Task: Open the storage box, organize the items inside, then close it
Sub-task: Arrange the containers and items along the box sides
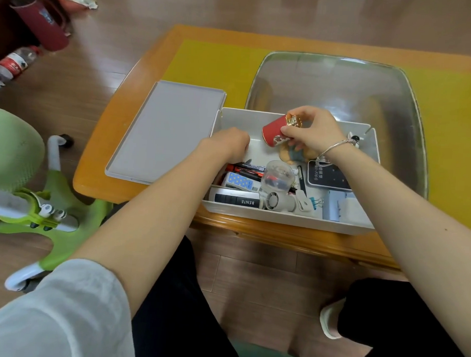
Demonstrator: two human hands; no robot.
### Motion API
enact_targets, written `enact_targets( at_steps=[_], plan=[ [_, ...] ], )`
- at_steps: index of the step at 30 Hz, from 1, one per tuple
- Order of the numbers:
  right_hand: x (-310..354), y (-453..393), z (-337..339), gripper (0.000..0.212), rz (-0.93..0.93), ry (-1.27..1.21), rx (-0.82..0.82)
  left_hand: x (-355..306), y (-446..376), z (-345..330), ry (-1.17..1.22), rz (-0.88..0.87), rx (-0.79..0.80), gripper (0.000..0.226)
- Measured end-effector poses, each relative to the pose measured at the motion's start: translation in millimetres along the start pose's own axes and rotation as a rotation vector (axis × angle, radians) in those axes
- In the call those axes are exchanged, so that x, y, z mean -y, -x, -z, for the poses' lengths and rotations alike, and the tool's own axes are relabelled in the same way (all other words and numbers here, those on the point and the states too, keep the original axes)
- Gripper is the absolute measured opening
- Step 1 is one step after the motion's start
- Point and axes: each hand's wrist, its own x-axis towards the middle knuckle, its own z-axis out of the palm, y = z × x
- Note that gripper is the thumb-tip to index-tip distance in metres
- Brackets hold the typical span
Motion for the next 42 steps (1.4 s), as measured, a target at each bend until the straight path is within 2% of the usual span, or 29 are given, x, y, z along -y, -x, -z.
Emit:
enact_targets(
  at_steps=[4, 7, 9, 13, 18, 22, 24, 28, 34, 42],
  plan=[
    [2.7, 1.3, -2.7, 0.031, 0.077, 0.142, -0.016, -1.5, -2.2, 5.5, -0.033, 0.048, 0.085, 0.028],
    [3.1, 3.5, -5.3, 0.036, 0.119, 0.208, -0.03, -3.0, -2.4, 12.5, -0.035, 0.046, 0.153, 0.013],
    [3.4, 4.9, -5.4, 0.039, 0.153, 0.245, -0.022, -3.2, -1.7, 13.9, -0.042, 0.031, 0.151, 0.018],
    [5.1, 5.9, -4.5, 0.037, 0.215, 0.232, -0.042, 2.4, 1.9, 9.8, 0.118, -0.025, -0.054, 0.023],
    [5.6, 3.6, -10.0, 0.033, 0.236, 0.314, -0.049, 13.2, 18.6, 5.1, 0.364, -0.105, -0.261, 0.007],
    [6.2, 4.0, -21.2, 0.037, 0.278, 0.463, 0.018, 7.1, 31.2, -4.2, 0.481, -0.12, -0.461, 0.022],
    [5.6, 3.2, -25.0, 0.038, 0.288, 0.556, 0.047, 1.2, 35.5, -8.4, 0.523, -0.13, -0.484, 0.03],
    [1.6, 3.2, -22.4, 0.041, 0.287, 0.705, 0.038, -8.2, 37.0, -14.3, 0.55, -0.093, -0.429, 0.033],
    [0.0, 0.8, -17.7, 0.04, 0.319, 0.706, 0.113, -17.3, 33.4, -18.1, 0.644, -0.038, -0.26, 0.048],
    [3.1, -5.4, -23.6, 0.029, 0.315, 0.673, 0.067, -24.0, 32.0, -22.9, 0.754, -0.061, -0.113, 0.056]
  ],
)
